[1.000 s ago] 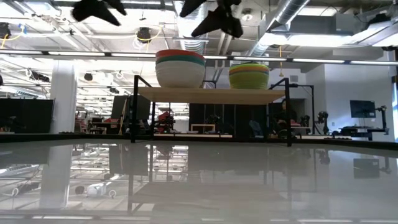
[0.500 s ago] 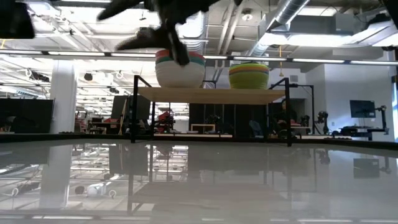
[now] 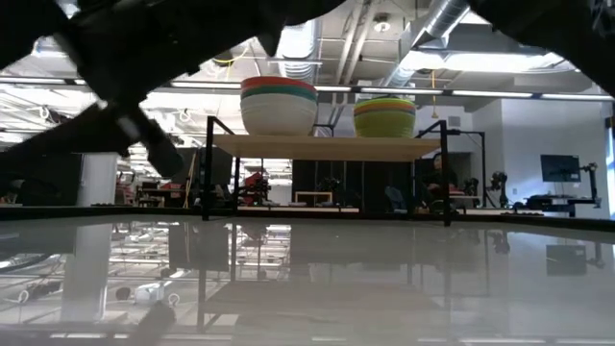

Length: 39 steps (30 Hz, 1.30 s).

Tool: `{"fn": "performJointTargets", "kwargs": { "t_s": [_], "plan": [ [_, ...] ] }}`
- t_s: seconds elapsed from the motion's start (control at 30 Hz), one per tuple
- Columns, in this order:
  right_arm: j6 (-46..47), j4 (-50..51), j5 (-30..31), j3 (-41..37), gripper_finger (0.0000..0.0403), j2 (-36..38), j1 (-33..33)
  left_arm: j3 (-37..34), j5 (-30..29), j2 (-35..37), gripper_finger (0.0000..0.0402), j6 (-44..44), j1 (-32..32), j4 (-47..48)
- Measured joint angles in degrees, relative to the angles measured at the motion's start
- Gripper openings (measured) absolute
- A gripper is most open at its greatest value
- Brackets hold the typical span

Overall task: Place and stack bowls onto a shelf
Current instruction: Stack the dark blue bowl on top of the orange bowl on the shelf

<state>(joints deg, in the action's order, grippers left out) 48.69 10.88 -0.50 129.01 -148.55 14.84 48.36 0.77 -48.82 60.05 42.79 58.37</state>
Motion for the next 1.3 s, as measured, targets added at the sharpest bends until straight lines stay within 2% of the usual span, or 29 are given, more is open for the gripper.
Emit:
{"fn": "performJointTargets", "kwargs": {
  "t_s": [0.1, 0.17, 0.4, 0.53, 0.7, 0.93, 1.3],
  "plan": [
    [-0.4, 4.7, 0.5, 6.1, 0.0232, -4.0, 0.8, 0.0, -0.6, 0.0, 0.0116, 0.5, 0.7, 1.9],
    [-0.1, 2.2, 0.5, 5.4, 0.0232, -5.0, 1.3, 0.0, -1.6, 0.0, 0.0116, 0.6, 1.0, 2.7],
    [0.8, 7.7, 2.3, 5.4, 0.0220, -5.3, 2.6, 0.0, -2.7, 0.0, 0.0116, 1.3, 1.2, 1.5],
    [2.5, 10.2, 6.2, 5.5, 0.0208, -5.2, 2.8, -1.8, -1.3, 0.0, 0.0116, 0.3, 1.8, -7.3],
    [4.3, 12.1, 9.5, 5.6, 0.0201, -4.0, 2.8, -6.5, -1.0, -2.5, 0.0116, -0.8, 6.2, -18.3],
    [3.6, 16.4, 12.9, 5.6, 0.0200, 0.4, 2.8, -7.8, -3.1, -10.0, 0.0116, -2.0, 10.0, -15.3],
    [-2.4, 24.6, 21.8, 5.6, 0.0200, 10.7, 2.5, -9.2, -1.0, -19.5, 0.0115, -6.3, 10.6, -20.7]
  ]
}}
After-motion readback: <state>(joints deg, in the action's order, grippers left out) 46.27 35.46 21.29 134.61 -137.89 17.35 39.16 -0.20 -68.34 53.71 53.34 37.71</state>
